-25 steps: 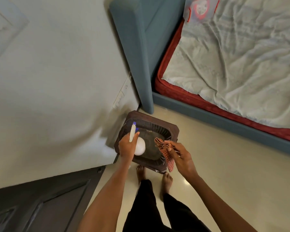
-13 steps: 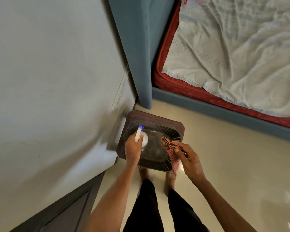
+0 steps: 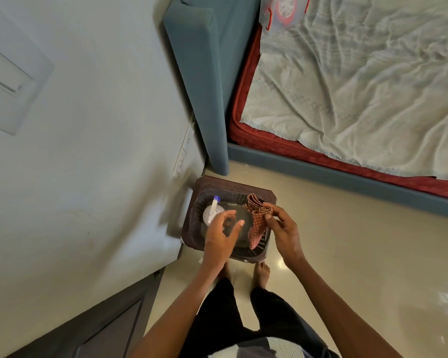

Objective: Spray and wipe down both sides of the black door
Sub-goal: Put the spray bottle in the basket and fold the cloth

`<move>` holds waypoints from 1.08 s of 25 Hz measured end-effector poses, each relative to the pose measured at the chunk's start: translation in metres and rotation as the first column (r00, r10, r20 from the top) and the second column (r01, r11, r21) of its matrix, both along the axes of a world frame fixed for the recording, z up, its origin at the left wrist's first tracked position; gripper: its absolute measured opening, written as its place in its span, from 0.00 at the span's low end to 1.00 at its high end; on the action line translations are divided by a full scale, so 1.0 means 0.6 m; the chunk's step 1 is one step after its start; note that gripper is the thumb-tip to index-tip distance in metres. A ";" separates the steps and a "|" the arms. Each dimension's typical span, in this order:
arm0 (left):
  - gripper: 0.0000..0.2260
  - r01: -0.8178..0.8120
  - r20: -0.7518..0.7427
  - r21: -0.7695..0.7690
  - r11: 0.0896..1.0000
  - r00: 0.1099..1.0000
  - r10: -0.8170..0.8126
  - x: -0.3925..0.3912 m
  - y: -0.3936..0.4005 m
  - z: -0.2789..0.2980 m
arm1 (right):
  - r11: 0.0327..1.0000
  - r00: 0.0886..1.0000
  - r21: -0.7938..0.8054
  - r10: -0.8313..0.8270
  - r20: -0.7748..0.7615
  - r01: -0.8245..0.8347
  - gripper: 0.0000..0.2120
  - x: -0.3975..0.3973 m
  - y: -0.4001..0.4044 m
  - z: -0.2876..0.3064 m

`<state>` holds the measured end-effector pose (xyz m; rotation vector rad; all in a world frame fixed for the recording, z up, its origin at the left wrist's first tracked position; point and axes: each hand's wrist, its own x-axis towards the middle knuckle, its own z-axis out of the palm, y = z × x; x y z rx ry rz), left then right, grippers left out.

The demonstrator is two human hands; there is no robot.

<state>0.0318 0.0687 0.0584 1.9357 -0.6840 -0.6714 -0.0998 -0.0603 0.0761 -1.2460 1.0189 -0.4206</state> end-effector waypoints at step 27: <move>0.06 -0.461 -0.337 0.089 0.883 0.820 0.462 -0.096 -0.028 0.160 | 0.837 0.939 -0.435 0.335 -0.073 -0.332 0.09 -0.041 -0.057 0.074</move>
